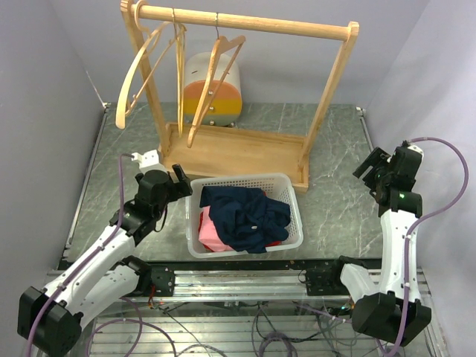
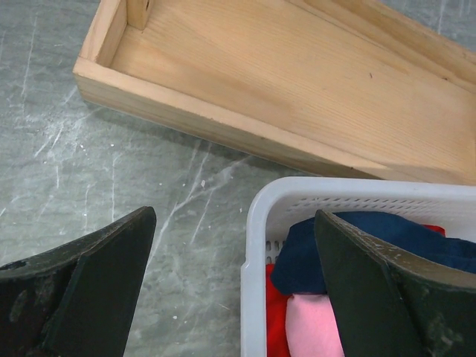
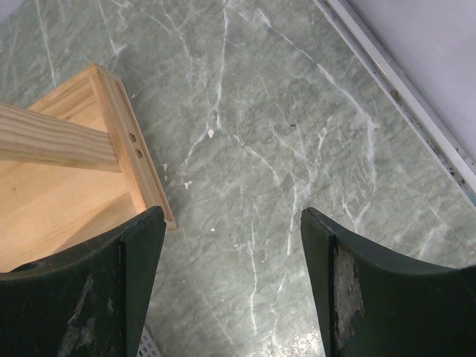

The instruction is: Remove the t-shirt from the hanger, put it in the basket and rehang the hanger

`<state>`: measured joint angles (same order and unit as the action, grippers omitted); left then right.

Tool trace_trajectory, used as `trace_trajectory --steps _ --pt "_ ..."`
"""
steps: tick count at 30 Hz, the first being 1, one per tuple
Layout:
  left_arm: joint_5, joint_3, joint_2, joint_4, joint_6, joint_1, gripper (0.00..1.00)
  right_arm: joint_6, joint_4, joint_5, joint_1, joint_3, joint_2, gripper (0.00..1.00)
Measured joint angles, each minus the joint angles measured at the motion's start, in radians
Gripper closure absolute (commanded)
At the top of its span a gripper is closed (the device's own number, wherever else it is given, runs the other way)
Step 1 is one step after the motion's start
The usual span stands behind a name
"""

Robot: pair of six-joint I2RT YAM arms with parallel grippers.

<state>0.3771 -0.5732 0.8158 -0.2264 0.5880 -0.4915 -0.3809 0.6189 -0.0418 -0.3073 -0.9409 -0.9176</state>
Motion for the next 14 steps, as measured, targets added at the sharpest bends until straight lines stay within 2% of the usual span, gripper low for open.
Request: trace_trajectory --steps 9,14 --pt "-0.007 0.0 0.002 0.021 0.009 0.0 0.02 0.001 0.002 -0.002 0.0 0.0 0.003 0.3" --pt "-0.008 0.001 0.002 0.021 0.012 0.0 0.02 0.001 0.017 -0.015 0.0 0.0 0.003 0.28"
